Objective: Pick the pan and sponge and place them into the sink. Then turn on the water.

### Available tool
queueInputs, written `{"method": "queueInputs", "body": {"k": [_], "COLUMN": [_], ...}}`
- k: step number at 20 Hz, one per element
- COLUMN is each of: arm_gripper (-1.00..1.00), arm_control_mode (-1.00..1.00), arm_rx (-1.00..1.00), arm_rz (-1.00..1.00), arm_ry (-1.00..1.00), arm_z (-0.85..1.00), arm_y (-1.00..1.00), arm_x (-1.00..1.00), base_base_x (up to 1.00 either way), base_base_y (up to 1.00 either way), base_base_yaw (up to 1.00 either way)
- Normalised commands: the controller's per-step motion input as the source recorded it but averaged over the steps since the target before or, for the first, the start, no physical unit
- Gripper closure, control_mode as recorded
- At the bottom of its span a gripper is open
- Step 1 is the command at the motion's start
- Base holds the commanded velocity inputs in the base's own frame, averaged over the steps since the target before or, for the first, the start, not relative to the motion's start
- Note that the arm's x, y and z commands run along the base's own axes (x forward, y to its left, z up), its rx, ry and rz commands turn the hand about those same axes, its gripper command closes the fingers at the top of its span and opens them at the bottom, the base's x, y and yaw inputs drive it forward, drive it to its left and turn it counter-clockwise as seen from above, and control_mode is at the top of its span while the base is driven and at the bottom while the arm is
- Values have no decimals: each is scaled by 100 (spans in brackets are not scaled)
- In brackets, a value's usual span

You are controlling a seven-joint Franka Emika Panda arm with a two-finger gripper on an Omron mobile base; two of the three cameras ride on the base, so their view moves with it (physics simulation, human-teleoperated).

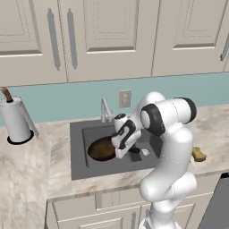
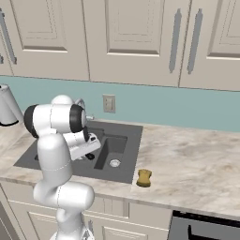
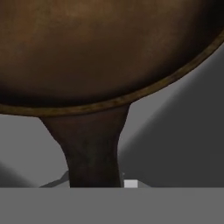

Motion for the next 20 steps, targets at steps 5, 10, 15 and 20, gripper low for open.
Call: {"method": "queueInputs", "body": {"k": [5,10,15,20], "arm_gripper": [100,100,100,100], "arm_control_mode": [-100,-100,-100,-100], "arm_rx": [7,9,10,8], "arm_rz": [1,0,0,2], "arm_ry": [0,0,0,0], "arm_z": [-61,-61,-58,-61], "arm_y": [0,0,0,0], "arm_x": [0,0,0,-4], "base_base_x": [0,0,0,0], "base_base_y": [0,0,0,0], "base_base_yaw": [0,0,0,0]}}
